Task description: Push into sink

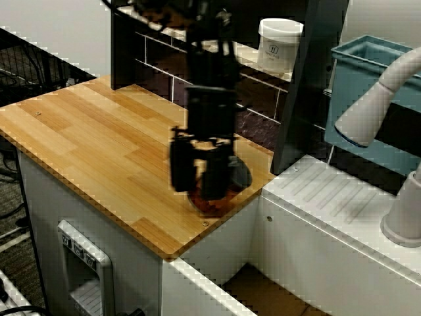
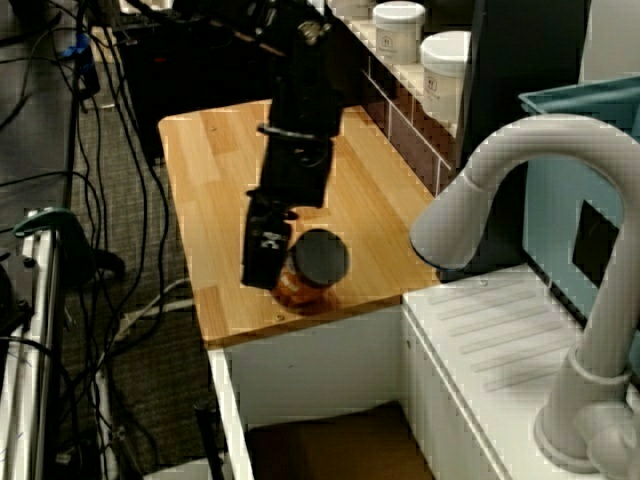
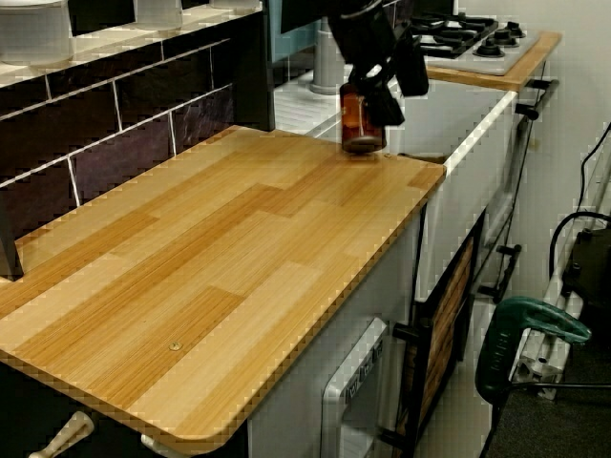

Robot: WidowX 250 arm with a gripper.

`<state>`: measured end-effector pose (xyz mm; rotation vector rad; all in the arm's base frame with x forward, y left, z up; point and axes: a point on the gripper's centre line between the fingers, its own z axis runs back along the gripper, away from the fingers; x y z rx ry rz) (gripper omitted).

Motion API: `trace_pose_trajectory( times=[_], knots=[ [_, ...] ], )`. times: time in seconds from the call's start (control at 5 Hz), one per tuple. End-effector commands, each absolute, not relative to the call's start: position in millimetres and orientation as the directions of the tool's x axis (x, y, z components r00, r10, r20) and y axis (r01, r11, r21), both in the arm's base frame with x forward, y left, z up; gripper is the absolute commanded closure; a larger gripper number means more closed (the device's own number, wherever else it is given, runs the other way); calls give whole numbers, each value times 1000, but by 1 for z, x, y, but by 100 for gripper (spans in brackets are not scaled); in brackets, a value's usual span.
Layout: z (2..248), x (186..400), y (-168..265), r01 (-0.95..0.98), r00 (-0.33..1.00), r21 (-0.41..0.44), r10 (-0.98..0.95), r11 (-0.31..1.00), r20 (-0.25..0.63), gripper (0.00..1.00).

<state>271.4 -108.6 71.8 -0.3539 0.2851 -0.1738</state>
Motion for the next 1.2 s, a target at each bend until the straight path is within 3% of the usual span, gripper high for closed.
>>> trace_pose_trajectory(
  times=[0.0,1.0],
  knots=[
    [87,274,-95,100,953,-380,-198,919,-229,0],
    [82,280,-77,69,954,-385,-174,920,-245,0]
  ],
)
